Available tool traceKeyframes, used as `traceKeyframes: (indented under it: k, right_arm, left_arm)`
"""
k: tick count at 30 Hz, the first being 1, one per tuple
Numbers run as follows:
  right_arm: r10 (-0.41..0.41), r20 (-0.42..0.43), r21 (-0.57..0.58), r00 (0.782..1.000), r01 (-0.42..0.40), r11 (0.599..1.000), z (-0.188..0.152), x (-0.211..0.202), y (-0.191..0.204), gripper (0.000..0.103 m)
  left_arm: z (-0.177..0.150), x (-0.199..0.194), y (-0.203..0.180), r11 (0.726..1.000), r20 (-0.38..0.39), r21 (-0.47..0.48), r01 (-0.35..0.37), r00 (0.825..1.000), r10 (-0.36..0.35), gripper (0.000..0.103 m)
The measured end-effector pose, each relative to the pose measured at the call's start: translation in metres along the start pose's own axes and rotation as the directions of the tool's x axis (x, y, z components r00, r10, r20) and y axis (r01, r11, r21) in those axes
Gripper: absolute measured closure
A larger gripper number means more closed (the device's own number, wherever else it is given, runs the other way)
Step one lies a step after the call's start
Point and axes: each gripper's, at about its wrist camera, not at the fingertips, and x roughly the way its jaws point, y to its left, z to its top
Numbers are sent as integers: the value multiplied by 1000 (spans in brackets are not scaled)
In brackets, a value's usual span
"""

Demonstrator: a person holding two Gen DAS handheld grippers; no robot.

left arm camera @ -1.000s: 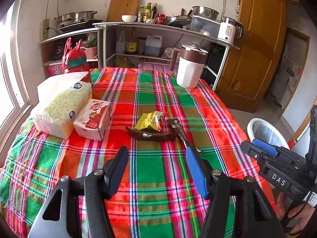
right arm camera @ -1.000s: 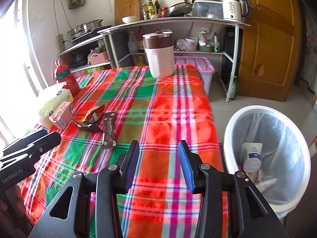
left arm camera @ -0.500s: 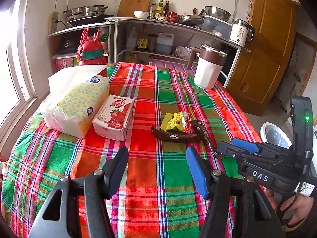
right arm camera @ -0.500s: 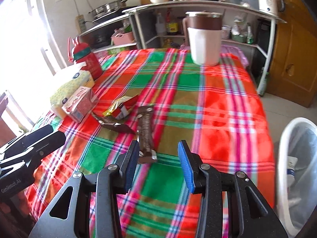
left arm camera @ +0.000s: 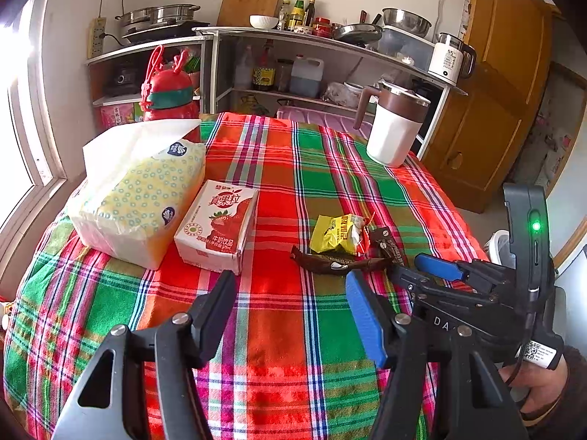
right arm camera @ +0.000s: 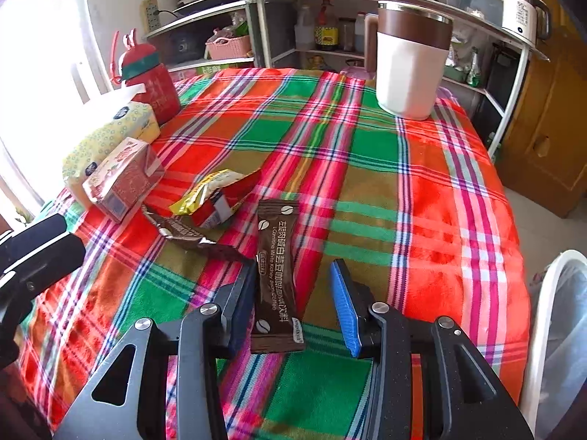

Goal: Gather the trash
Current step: 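Grasp the brown snack bar wrapper with the right tool while the left tool grasps the yellow chip bag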

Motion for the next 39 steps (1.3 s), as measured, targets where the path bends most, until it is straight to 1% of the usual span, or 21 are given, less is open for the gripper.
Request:
traceKeyframes:
  k: [1,3,5,10,16,19,23,26,29,34,37,39]
  right_arm:
    - [-1,2,5,1000,1,1000,0,0,-1,65]
    - [-4,4,17,1000,4,1000,0,-1,-5,74]
    - [-6,5,33,1000,6,999,0,-1,-10,81]
    - [-3,9,47,1000,2,999,-2,-3,-14,83]
    - [-10,10,55,1000,10,998,-7,-8,-18,84]
    - [-2,12,78,1000,1,997,-10,-10,-23,84]
    - [4,15,92,1000,-5,996,-11,-12,-26,84]
    - [7,18,95,1000,-8,995,-12,-12,-27,84]
    - [18,18,103,1000,-20,994,-12,-12,-29,84]
    - [28,19,112,999,-30,993,-12,-12,-30,84]
    - [32,20,114,999,-34,993,-13,-12,-31,84]
    - [36,21,118,999,-39,992,-13,-12,-32,84]
  left_arm:
    - [1,1,-1,1000,-1,3,3,1000,-3,37]
    - [5,3,-4,1000,0,10,9,1000,-9,37]
    - [9,6,-7,1000,-4,16,19,1000,-19,36]
    - [20,15,-19,998,-13,49,48,999,-47,34]
    - [30,35,-34,994,-51,76,85,995,-81,34]
    - [34,46,-38,994,-61,85,75,996,-70,34]
    - [37,64,-44,992,-97,106,71,993,-61,33]
    - [37,77,-42,994,-124,86,73,990,-62,34]
    - [37,86,-42,995,-133,83,53,990,-41,34]
    - [36,96,-46,994,-148,93,54,988,-40,34]
    - [36,100,-49,994,-144,99,42,989,-27,37]
    - [37,101,-51,993,-141,114,28,990,-12,43]
